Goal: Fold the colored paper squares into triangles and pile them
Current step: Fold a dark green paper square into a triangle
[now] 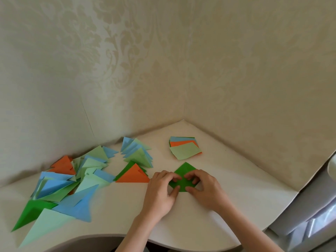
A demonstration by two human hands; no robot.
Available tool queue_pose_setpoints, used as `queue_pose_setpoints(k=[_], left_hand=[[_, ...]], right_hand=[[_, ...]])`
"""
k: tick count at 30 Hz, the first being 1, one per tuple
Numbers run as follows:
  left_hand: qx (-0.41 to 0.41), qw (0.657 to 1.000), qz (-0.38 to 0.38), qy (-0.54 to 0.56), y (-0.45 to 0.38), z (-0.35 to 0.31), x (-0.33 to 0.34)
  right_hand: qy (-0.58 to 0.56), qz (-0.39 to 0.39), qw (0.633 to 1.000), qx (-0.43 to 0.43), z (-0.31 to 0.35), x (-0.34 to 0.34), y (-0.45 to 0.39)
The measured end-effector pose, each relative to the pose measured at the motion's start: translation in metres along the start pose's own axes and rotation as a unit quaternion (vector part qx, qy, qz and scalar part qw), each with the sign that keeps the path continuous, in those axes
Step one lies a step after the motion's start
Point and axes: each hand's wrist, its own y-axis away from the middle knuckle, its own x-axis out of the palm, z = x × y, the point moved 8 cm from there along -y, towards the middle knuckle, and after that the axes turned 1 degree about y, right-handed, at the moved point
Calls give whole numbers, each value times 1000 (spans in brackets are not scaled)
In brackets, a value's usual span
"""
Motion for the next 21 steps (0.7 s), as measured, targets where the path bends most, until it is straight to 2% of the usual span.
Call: queue_pose_setpoints(k=[7,14,21], left_hand=[[-14,999,25,24,1,3,-1],[-16,998,42,40,4,-2,-4],[-2,999,12,36,6,-3,-9]], right_hand=[[1,57,998,-16,3,-6,5],[55,-47,995,-63,1,7,9],[6,6,996,-84,12,-7,15]])
